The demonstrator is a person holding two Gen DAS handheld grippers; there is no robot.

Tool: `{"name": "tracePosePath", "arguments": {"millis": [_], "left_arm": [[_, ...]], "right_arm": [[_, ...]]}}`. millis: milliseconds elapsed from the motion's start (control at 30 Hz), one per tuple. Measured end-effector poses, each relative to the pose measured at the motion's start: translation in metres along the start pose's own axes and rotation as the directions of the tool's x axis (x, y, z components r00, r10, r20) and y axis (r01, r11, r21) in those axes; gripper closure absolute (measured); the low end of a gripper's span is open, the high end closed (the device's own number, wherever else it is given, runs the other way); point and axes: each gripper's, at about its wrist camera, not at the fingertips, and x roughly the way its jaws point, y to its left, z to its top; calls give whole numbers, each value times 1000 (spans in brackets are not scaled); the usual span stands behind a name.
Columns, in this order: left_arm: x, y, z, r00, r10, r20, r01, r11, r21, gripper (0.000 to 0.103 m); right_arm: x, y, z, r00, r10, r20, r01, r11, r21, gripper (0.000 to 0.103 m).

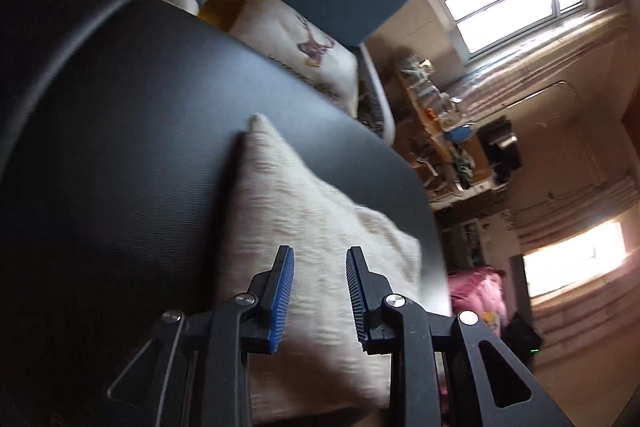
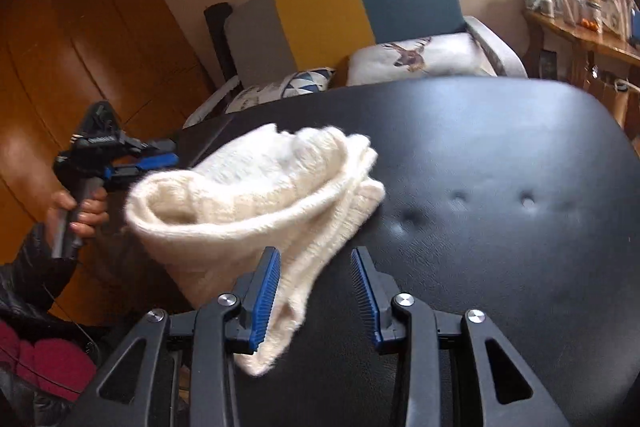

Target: Fold clothes

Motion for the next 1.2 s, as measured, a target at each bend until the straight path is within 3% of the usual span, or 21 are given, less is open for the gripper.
{"name": "tracePosePath", "arguments": {"millis": [133, 233, 300, 333, 400, 500, 600, 633, 733, 833, 933, 1033, 1100, 1200], "left_arm": [[-8, 22, -32, 996, 63, 57, -66, 997, 51, 76], [-10, 17, -52, 998, 6, 63, -15, 989, 145, 77], [-6, 5, -55, 998, -36, 47, 25, 977, 212, 76], [2, -3, -57, 999, -24, 22, 17, 966, 259, 76], [19, -19, -60, 1000, 6, -28, 5, 936, 352, 76], [40, -29, -79, 990, 12, -141, 55, 885, 462, 77], [52, -32, -101, 983, 62, -172, 47, 824, 565, 75], [50, -31, -103, 984, 53, -171, 56, 818, 572, 75], [38, -24, -92, 981, -41, -189, 130, 864, 486, 75], [29, -36, -86, 983, -72, -166, 149, 843, 517, 75], [34, -49, -83, 983, -71, -169, 154, 822, 549, 73], [45, -61, -85, 980, -59, -192, 162, 794, 585, 73], [49, -68, -93, 976, -57, -212, 179, 767, 617, 73], [55, -77, -107, 967, -50, -251, 209, 718, 663, 73]], "right_arm": [[-11, 25, 21, 1000, -1, -13, 0, 995, -101, 66], [21, 35, 31, 991, 11, -134, -29, 990, -134, 66], [38, 34, 31, 972, 72, -224, -97, 990, -104, 66], [47, 33, 28, 957, 78, -279, -111, 989, -103, 66], [62, 23, 10, 931, 34, -362, -77, 992, -103, 66], [75, 2, -22, 899, -34, -437, 0, 997, -78, 63], [62, -16, -41, 944, 41, -326, -24, 998, 57, 63], [57, -19, -45, 951, 45, -306, -21, 997, 80, 63], [40, -28, -51, 969, 50, -244, -12, 988, 154, 63], [25, -48, -44, 986, 80, -145, -34, 955, 294, 63], [21, -69, -33, 982, 187, -5, -162, 868, 468, 62], [35, -84, -27, 952, 281, 118, -294, 746, 597, 62], [50, -89, -25, 949, 280, 142, -301, 684, 664, 62], [70, -98, -28, 950, 274, 152, -296, 625, 723, 62]]}}
